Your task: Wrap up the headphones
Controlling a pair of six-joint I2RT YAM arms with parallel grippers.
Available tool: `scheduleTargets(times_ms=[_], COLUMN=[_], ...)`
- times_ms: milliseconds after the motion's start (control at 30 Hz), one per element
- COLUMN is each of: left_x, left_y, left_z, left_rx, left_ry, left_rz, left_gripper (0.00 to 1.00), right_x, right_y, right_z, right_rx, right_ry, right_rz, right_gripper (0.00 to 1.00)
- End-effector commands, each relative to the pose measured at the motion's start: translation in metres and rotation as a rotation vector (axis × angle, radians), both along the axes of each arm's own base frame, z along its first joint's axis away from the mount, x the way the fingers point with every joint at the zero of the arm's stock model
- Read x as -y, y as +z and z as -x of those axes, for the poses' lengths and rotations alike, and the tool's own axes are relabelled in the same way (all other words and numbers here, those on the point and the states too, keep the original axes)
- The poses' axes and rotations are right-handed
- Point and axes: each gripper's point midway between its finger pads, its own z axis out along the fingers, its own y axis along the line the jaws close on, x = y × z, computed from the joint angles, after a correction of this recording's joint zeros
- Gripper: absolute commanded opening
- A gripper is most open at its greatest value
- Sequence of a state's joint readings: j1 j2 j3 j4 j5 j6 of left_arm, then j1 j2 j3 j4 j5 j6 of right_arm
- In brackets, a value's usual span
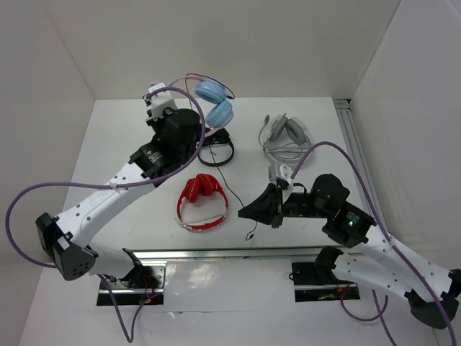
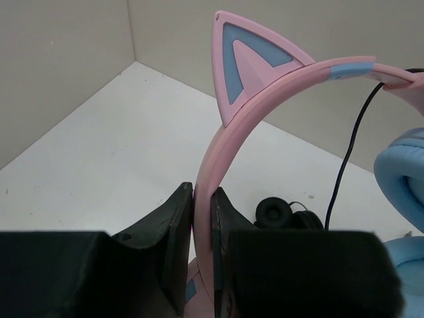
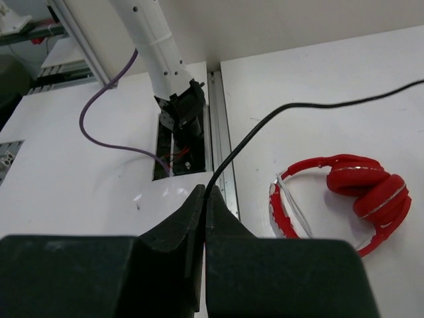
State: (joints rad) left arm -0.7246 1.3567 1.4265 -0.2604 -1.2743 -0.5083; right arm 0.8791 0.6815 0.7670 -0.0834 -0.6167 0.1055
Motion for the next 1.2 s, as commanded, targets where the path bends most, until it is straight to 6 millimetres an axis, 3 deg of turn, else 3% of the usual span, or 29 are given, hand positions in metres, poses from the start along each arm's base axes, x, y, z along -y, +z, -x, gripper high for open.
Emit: scheduleTargets(times_ms=[0, 167, 200, 333, 500, 567, 633, 667, 833, 967, 1000, 1033, 1067, 1167], left_x=[-0.002, 0.003, 0.004, 0.016, 0.019, 0.027, 0.038, 0.043, 0.032, 0.026, 0.028, 0.024, 0.030, 0.028], left_y=[0.017, -0.012, -0.012, -0.026, -0.041, -0.050, -0.065, -0.065, -0.097, -0.110, -0.105, -0.115, -0.116, -0.120], left_z=[-0.008, -0.008, -0.008, 0.003, 0.023, 0.029, 0.030, 0.028, 0.041, 0.045, 0.045, 0.049, 0.044, 0.050], left_rx=[0.095, 0.029, 0.017, -0.036, -0.082, -0.105, -0.139, -0.118, -0.240, -0.293, -0.284, -0.324, -0.289, -0.317], left_ry=[0.037, -0.003, -0.016, -0.052, -0.029, -0.038, -0.058, -0.068, -0.030, 0.024, 0.036, 0.059, 0.071, 0.082], left_rz=[0.121, 0.091, 0.078, -0.017, -0.133, -0.171, -0.203, -0.132, -0.170, -0.165, -0.143, -0.165, -0.111, -0.143], left_gripper=[0.00, 0.00, 0.00, 0.00, 0.00, 0.00, 0.00, 0.00, 0.00, 0.00, 0.00, 0.00, 0.00, 0.00], right_x=[0.004, 0.004, 0.001, -0.006, -0.011, -0.013, -0.013, -0.013, -0.007, -0.007, -0.007, -0.004, -0.003, 0.000], right_y=[0.032, 0.039, 0.030, 0.026, 0.049, 0.052, 0.068, 0.069, 0.093, 0.103, 0.103, 0.106, 0.110, 0.106], right_z=[0.011, -0.007, -0.013, -0.026, -0.036, -0.039, -0.042, -0.043, -0.051, -0.049, -0.049, -0.050, -0.051, -0.055], right_rx=[0.056, 0.108, 0.094, 0.105, 0.154, 0.169, 0.192, 0.198, 0.229, 0.237, 0.237, 0.243, 0.259, 0.260], right_ry=[0.045, -0.040, -0.051, -0.071, -0.093, -0.090, -0.102, -0.100, -0.171, -0.162, -0.162, -0.182, -0.193, -0.214], right_rz=[-0.026, 0.006, 0.037, 0.098, 0.099, 0.117, 0.108, 0.118, 0.102, 0.088, 0.088, 0.083, 0.077, 0.100], right_gripper=[0.00, 0.00, 0.00, 0.00, 0.00, 0.00, 0.00, 0.00, 0.00, 0.00, 0.00, 0.00, 0.00, 0.00])
